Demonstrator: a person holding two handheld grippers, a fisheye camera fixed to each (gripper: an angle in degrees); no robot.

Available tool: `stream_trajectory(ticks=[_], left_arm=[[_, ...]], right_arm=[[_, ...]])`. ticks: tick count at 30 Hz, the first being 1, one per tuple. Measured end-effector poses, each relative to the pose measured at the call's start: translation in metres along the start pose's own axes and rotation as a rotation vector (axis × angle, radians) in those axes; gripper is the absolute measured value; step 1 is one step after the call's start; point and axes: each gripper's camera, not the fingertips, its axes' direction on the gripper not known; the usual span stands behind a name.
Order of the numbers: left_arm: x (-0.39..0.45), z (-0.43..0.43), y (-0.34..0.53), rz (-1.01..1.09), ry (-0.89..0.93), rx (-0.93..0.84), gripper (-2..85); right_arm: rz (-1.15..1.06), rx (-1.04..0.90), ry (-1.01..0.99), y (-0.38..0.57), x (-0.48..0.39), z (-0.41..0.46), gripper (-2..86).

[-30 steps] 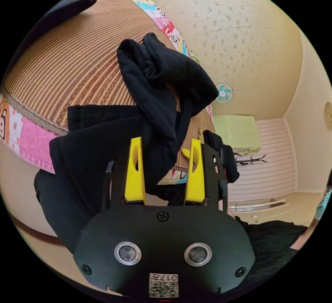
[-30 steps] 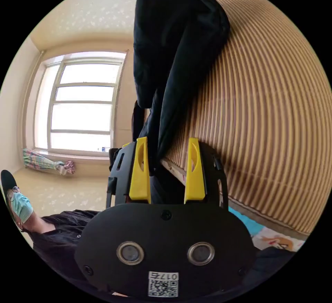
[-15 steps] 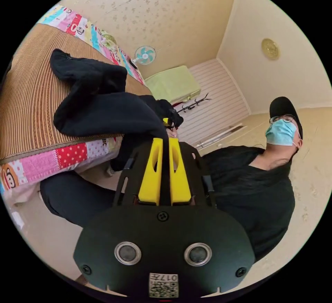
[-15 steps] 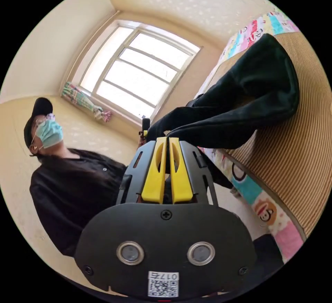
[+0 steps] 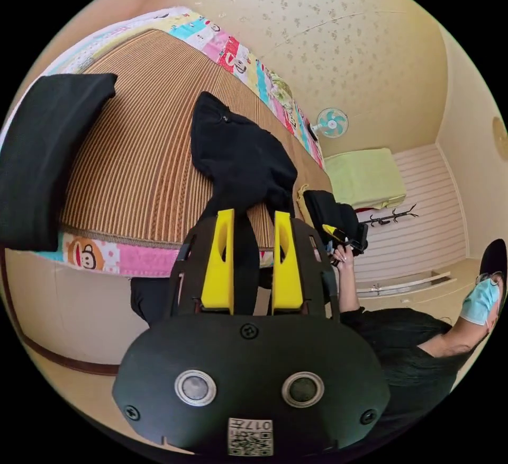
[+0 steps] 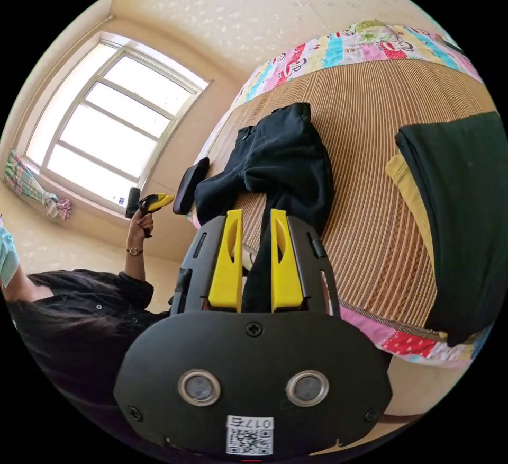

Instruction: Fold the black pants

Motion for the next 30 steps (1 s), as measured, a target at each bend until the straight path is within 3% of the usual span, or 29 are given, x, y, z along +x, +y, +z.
stream_trajectory(ticks=[2,4,7,9,12,15,18,22,30], left_arm=[[0.0,0.038,-0.047,0.019,-0.054,-0.015,11.2],[-0.021,0.111,-0.1,-0.031,-0.276,-0.109,9.1],[-0.055,0.203,-0.132,-0.029,-0.422,-0.229,6.3],[-0.056,0.212,-0.144,-0.001,-0.417,-0.077,5.1],[-0.051,0.244,-0.185,0.032,-0.476,-0.003,4.4],[-0.04,0.286,-0.234,0.134,-0.569,0.049,4.3],[-0.042,0.313,-0.276,0.157,-0.565,0.104,4.1],[-0.069,0.321,-0.304,0.105,-0.43,0.146,3.4],[-0.087,0.298,-0.261,0.03,-0.248,0.09,3.5]], right_arm=[[-0.019,0.028,0.077,-0.046,-0.021,0.032,9.4],[-0.083,0.036,0.169,-0.082,-0.041,0.075,8.6],[-0.118,-0.051,0.399,-0.115,-0.051,0.18,6.4],[-0.191,-0.245,0.608,-0.126,-0.039,0.272,4.9],[-0.219,-0.037,0.823,-0.143,-0.037,0.298,3.6],[-0.185,0.012,0.961,-0.186,-0.022,0.325,2.9],[-0.119,0.057,0.968,-0.233,-0.001,0.335,2.5],[-0.053,0.079,0.878,-0.27,0.022,0.334,2.1],[-0.07,0.038,0.953,-0.275,0.011,0.35,1.7]])
